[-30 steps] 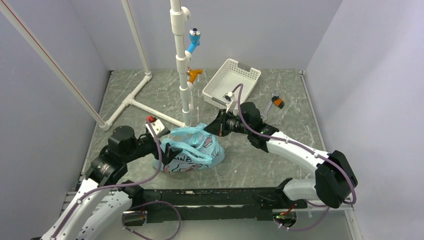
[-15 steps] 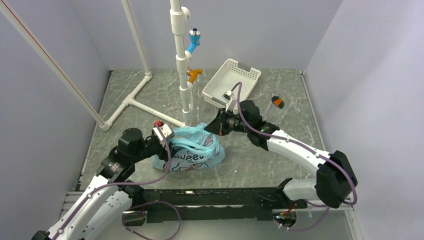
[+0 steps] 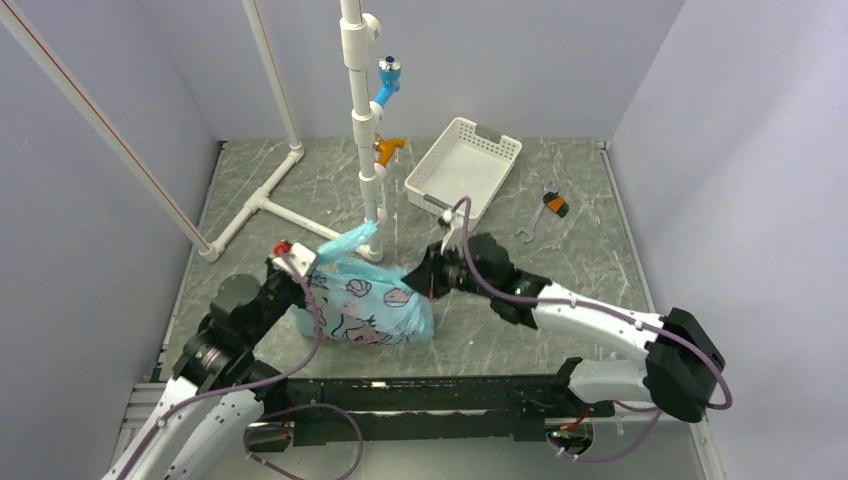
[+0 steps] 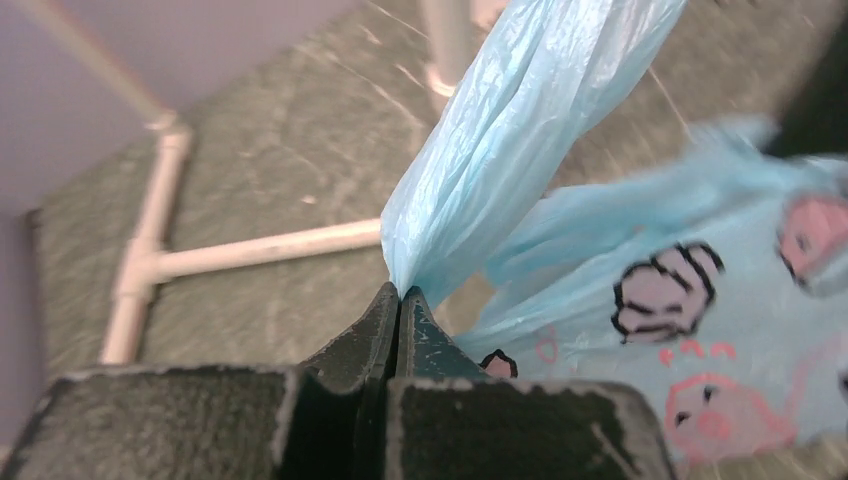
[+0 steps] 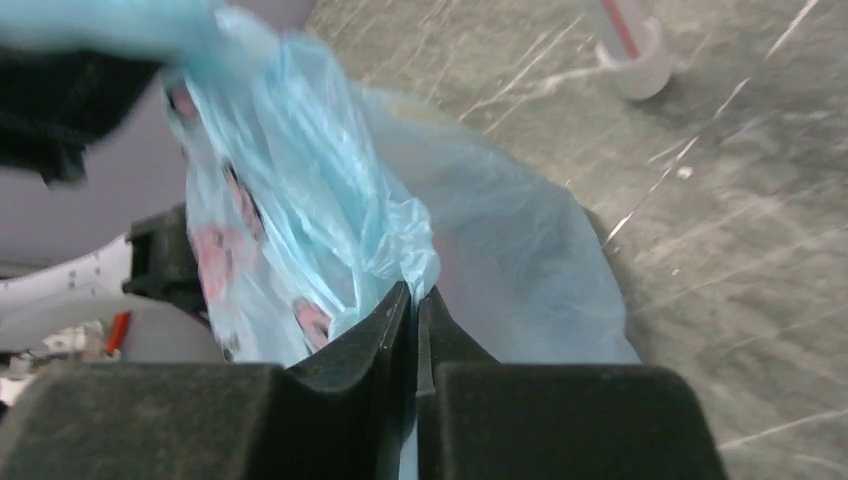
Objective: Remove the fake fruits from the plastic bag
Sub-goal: Untie the plastic bag at the center of the board.
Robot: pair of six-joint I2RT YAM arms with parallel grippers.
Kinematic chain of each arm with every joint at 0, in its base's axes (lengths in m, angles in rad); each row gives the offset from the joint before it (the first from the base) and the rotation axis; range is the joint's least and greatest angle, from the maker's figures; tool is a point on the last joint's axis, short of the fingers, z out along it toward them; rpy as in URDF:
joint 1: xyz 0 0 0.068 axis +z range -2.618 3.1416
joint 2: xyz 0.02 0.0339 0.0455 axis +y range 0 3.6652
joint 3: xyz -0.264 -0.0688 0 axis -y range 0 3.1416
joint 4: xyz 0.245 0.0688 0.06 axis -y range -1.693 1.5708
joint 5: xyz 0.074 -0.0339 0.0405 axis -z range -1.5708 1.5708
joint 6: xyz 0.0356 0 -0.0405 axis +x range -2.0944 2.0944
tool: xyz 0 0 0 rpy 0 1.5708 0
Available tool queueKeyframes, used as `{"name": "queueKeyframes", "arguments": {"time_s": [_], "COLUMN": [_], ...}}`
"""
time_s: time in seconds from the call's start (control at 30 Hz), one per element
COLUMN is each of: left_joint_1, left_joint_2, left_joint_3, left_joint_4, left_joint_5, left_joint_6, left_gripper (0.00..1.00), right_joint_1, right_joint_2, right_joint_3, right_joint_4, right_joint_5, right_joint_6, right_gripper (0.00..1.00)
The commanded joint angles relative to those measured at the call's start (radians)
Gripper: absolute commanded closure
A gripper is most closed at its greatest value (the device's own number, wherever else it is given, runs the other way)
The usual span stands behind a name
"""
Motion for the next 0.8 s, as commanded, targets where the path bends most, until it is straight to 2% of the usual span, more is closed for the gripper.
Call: {"name": "queueKeyframes", "arguments": {"time_s": [0.0,0.13,0.2,0.33,0.4,0.43,0.53,0.7,0.77], "left_joint_1": [-0.002,-0.001,-0.002,-0.002,-0.001,-0.002,-0.002,-0.001,-0.002], "left_joint_2": [-0.136,-0.16,-0.127,-0.052,-0.03,-0.027,-0.041,-0.075,-0.084], "left_joint_3": [-0.025,-0.029,-0.015,0.016,0.027,0.028,0.017,0.003,0.0], "left_joint_4": [0.074,0.082,0.061,0.032,0.021,0.019,0.03,0.039,0.043], "left_joint_5": [-0.296,-0.302,-0.307,-0.275,-0.263,-0.266,-0.261,-0.237,-0.227], "left_joint_6": [-0.017,-0.01,-0.017,-0.024,-0.026,-0.025,-0.015,-0.011,-0.012], "left_gripper": [1.0,1.0,1.0,1.0,1.0,1.0,1.0,1.0,1.0], "right_joint_1": [0.154,0.203,0.204,0.205,0.204,0.206,0.205,0.206,0.207], "right_joint_2": [-0.113,-0.068,-0.049,-0.014,-0.019,-0.027,-0.049,-0.024,0.004], "right_joint_3": [-0.141,-0.137,-0.104,0.018,0.079,0.1,0.147,0.216,0.255], "right_joint_4": [0.16,0.128,0.055,-0.123,-0.216,-0.244,-0.271,-0.199,-0.179], "right_joint_5": [0.248,0.287,0.278,0.275,0.326,0.329,0.28,0.092,0.096], "right_joint_6": [-0.03,-0.05,-0.085,-0.265,-0.347,-0.375,-0.459,-0.523,-0.511], "right_gripper": [0.85,0.75,0.65,0.48,0.41,0.33,0.2,0.13,0.12]}}
